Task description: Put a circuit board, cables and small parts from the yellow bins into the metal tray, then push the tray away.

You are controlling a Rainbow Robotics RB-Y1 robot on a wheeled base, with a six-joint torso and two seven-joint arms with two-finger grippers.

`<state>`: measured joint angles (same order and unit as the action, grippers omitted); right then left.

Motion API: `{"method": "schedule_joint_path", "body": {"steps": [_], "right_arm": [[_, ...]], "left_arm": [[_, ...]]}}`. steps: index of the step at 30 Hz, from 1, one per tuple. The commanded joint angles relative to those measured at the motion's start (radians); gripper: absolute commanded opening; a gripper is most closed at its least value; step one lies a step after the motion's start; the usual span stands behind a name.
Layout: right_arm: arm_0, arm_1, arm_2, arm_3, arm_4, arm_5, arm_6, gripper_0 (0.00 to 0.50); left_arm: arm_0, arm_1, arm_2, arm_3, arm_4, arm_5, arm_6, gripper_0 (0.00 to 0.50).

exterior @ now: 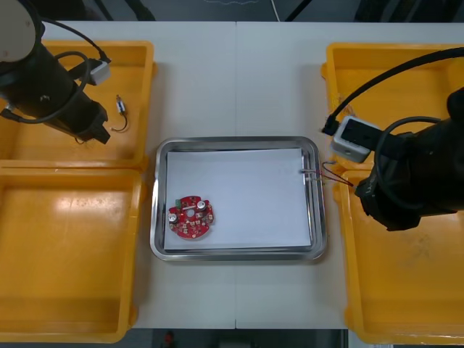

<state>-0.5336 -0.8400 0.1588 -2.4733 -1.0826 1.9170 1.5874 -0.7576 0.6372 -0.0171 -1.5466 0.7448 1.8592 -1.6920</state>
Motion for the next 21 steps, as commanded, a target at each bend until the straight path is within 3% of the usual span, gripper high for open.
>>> {"method": "schedule_joint_path", "body": {"steps": [1, 6, 11, 15, 21], "right_arm": [[-0.131, 0.044, 0.11, 0.034, 0.016, 0.003, -0.032, 0.0], [-0.204, 0.108, 0.194, 0.103, 0.043, 0.003, -0.023, 0.0], [-0.241, 0.183, 0.285, 0.151, 0.133, 0.003, -0.004, 0.0], [-0.253, 0.213, 0.347, 0.171, 0.191, -0.012, 0.023, 0.0], [-0.256, 0.237, 0.446, 0.211, 0.283, -0.058, 0.164, 0.0]], "left_arm": [[-0.077, 0.042, 0.02, 0.091, -0.019, -0.087, -0.063, 0.5], [-0.083, 0.042, 0.02, 0.184, -0.033, -0.181, -0.163, 0.5], [-0.083, 0.042, 0.02, 0.247, -0.051, -0.268, -0.265, 0.5], [-0.083, 0.041, 0.02, 0.295, -0.059, -0.333, -0.324, 0.5], [-0.083, 0.038, 0.02, 0.362, -0.071, -0.422, -0.4, 0.5]]}}
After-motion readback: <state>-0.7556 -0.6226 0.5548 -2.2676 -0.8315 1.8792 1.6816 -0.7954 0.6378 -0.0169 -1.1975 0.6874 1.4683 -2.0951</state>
